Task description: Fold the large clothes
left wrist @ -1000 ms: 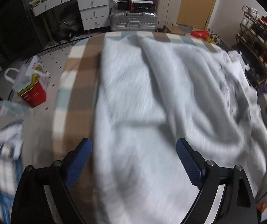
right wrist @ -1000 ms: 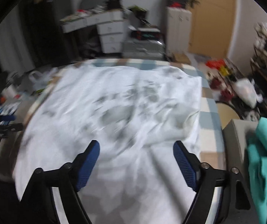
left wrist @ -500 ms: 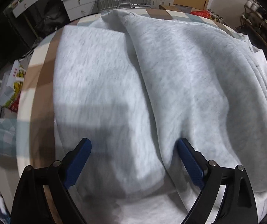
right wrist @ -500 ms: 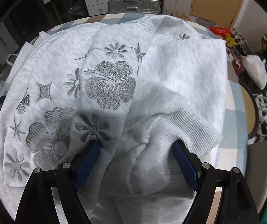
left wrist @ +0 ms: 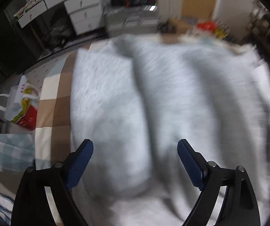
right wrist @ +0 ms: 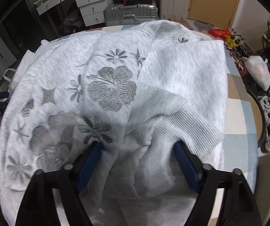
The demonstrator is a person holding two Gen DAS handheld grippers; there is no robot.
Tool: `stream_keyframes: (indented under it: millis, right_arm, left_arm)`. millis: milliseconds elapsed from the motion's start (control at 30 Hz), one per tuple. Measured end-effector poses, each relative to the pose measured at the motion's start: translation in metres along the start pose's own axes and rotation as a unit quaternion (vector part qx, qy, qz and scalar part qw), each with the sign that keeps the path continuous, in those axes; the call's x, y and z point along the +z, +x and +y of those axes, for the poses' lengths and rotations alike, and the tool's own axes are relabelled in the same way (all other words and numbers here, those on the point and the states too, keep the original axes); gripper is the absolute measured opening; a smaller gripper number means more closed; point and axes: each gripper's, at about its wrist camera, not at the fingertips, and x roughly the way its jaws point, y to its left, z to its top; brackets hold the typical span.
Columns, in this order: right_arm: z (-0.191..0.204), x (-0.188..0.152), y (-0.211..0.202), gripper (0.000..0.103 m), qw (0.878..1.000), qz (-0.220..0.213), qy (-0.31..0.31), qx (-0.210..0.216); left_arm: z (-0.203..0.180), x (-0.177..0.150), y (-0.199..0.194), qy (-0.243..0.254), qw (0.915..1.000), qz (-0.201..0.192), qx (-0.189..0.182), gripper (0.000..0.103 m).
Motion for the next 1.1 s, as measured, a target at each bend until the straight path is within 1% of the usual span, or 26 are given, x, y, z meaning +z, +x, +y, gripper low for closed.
stream_keyframes:
  millis: [33,100,167,200,267,300,333,367,400,433,467,500,533,567,600,667,700,733,767,833,900,933,967,1000,1033,1100]
  right_arm:
    - [0.001,0.000,-0.010,0.045,1.000,-0.012,0.005,0.011]
    - [0.005,0.000,-0.034,0.041,0.998,-0.054,0.014,0.040]
    - [0.020,0.002,-0.049,0.041,0.993,-0.075,0.007,0.095]
    - [0.035,0.002,-0.053,0.041,0.989,-0.077,-0.008,0.127]
    - [0.061,0.002,-0.049,0.041,0.985,-0.074,-0.032,0.154]
    - [0.070,0.002,-0.044,0.041,0.984,-0.070,-0.038,0.158]
    - [0.082,0.000,-0.033,0.041,0.985,-0.060,-0.048,0.156]
    - [0.090,-0.003,-0.021,0.041,0.987,-0.046,-0.057,0.146]
    - [0.097,-0.007,-0.001,0.040,0.990,-0.016,-0.068,0.124]
    - [0.104,-0.013,0.021,0.039,0.992,0.021,-0.079,0.094]
    - [0.108,-0.018,0.023,0.037,0.992,0.001,-0.096,0.077]
    - [0.110,-0.017,0.023,0.037,0.991,-0.002,-0.110,0.070]
    - [0.113,-0.013,0.025,0.035,0.991,0.018,-0.117,0.068]
    - [0.112,-0.009,0.022,0.033,0.990,0.020,-0.111,0.079]
    - [0.105,-0.001,0.011,0.030,0.990,-0.003,-0.096,0.104]
    - [0.098,0.015,-0.003,0.037,0.991,-0.047,-0.074,0.105]
    - [0.097,0.028,-0.005,0.047,0.990,-0.062,-0.060,0.113]
    - [0.099,0.036,-0.003,0.058,0.989,-0.066,-0.053,0.121]
    - [0.101,0.048,0.006,0.061,0.990,-0.064,-0.043,0.122]
    - [0.108,0.062,0.028,0.062,0.992,-0.047,-0.030,0.111]
    - [0.115,0.073,0.059,0.062,0.995,-0.016,-0.024,0.099]
    - [0.120,0.076,0.064,0.061,0.996,-0.005,-0.024,0.087]
    - [0.123,0.077,0.074,0.059,0.997,0.005,-0.026,0.073]
    - [0.127,0.078,0.081,0.042,0.998,0.004,-0.031,0.058]
    - [0.130,0.080,0.078,0.025,0.998,-0.007,-0.037,0.050]
    - [0.129,0.084,0.057,0.008,0.997,-0.038,-0.042,0.055]
  left_arm:
    - [-0.004,-0.009,-0.016,-0.004,0.9995,-0.019,-0.026,0.088]
    - [-0.015,-0.023,-0.029,-0.004,0.9968,-0.032,-0.074,0.088]
    - [-0.028,-0.036,-0.029,0.007,0.9947,-0.031,-0.097,0.088]
    - [-0.035,-0.046,-0.023,0.013,0.9946,-0.023,-0.100,0.088]
    - [-0.044,-0.063,0.003,0.011,0.9953,0.010,-0.095,0.088]
    - [-0.040,-0.074,0.020,-0.006,0.9966,0.029,-0.077,0.088]
    - [-0.037,-0.082,0.029,-0.017,0.9971,0.037,-0.064,0.086]
    - [-0.041,-0.090,0.022,0.008,0.9989,-0.009,-0.045,0.087]
    - [-0.043,-0.094,0.023,0.025,0.9995,-0.001,-0.022,0.087]
    - [-0.040,-0.094,0.020,0.017,0.9995,0.004,-0.025,0.087]
    - [-0.027,-0.095,0.011,-0.008,0.9988,-0.008,-0.048,0.087]
    - [-0.018,-0.096,0.003,-0.025,0.9978,-0.022,-0.058,0.087]
    - [-0.006,-0.097,-0.005,-0.042,0.9963,-0.033,-0.067,0.087]
    - [0.004,-0.096,-0.010,-0.048,0.9953,-0.038,-0.074,0.087]
    - [0.013,-0.096,-0.015,-0.056,0.9942,-0.045,-0.080,0.087]
    - [0.026,-0.101,-0.028,-0.072,0.9923,-0.062,-0.079,0.087]
    - [0.035,-0.101,-0.031,-0.081,0.9914,-0.068,-0.077,0.087]
    - [0.035,-0.106,-0.035,-0.101,0.9901,-0.057,-0.079,0.087]
    - [0.044,-0.109,-0.034,-0.110,0.9890,-0.056,-0.081,0.087]
    - [0.049,-0.116,-0.033,-0.116,0.9889,-0.047,-0.080,0.087]
    - [0.041,-0.122,-0.039,-0.123,0.9882,-0.045,-0.079,0.087]
    - [0.037,-0.112,-0.036,-0.128,0.9880,-0.044,-0.075,0.087]
    - [0.030,-0.105,-0.033,-0.131,0.9878,-0.043,-0.072,0.087]
    - [0.031,-0.104,-0.031,-0.132,0.9878,-0.040,-0.072,0.087]
    - [0.025,-0.089,-0.026,-0.134,0.9877,-0.038,-0.070,0.087]
    - [0.023,-0.085,-0.025,-0.134,0.9882,-0.034,-0.067,0.087]
